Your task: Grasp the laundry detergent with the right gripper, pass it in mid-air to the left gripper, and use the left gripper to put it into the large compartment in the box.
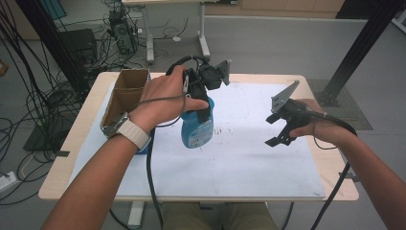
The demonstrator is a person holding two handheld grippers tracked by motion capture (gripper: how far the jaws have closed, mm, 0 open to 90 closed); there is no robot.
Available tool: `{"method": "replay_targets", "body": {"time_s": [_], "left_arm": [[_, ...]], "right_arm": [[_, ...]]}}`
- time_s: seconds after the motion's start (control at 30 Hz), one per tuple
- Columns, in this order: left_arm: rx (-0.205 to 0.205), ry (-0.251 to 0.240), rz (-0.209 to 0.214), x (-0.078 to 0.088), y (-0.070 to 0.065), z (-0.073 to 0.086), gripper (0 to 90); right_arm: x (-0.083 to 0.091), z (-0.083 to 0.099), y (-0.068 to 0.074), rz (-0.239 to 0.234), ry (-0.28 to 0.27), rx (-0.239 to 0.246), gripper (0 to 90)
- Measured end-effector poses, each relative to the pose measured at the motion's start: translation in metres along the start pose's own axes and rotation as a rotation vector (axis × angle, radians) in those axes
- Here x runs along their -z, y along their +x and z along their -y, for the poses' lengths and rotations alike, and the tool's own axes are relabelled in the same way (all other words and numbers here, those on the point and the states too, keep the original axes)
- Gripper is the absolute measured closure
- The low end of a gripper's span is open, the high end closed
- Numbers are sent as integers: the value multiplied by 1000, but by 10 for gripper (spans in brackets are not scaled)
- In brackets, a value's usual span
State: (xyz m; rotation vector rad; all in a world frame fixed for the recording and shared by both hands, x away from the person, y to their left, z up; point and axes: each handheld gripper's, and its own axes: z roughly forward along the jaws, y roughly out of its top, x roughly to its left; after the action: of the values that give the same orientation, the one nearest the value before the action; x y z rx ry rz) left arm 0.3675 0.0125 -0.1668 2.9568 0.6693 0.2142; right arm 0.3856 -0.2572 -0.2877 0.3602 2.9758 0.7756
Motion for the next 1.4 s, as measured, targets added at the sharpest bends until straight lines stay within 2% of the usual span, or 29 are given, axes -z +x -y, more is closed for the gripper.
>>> {"method": "replay_targets", "body": {"time_s": [0.2, 0.57, 0.9, 1.13, 1.4], "left_arm": [[57, 9, -9, 4, 4, 1, 373], [212, 9, -49, 26, 18, 4, 374], [367, 23, -108, 49, 35, 6, 374], [421, 51, -137, 64, 46, 9, 373], [518, 53, -154, 73, 62, 19, 373]], "right_arm": [[2, 2, -2, 4, 13, -1, 125], [8, 10, -12, 22, 35, -28, 126], [10, 18, -16, 27, 47, -42, 128], [13, 16, -17, 31, 44, -37, 128], [12, 15, -18, 35, 49, -31, 128]]}}
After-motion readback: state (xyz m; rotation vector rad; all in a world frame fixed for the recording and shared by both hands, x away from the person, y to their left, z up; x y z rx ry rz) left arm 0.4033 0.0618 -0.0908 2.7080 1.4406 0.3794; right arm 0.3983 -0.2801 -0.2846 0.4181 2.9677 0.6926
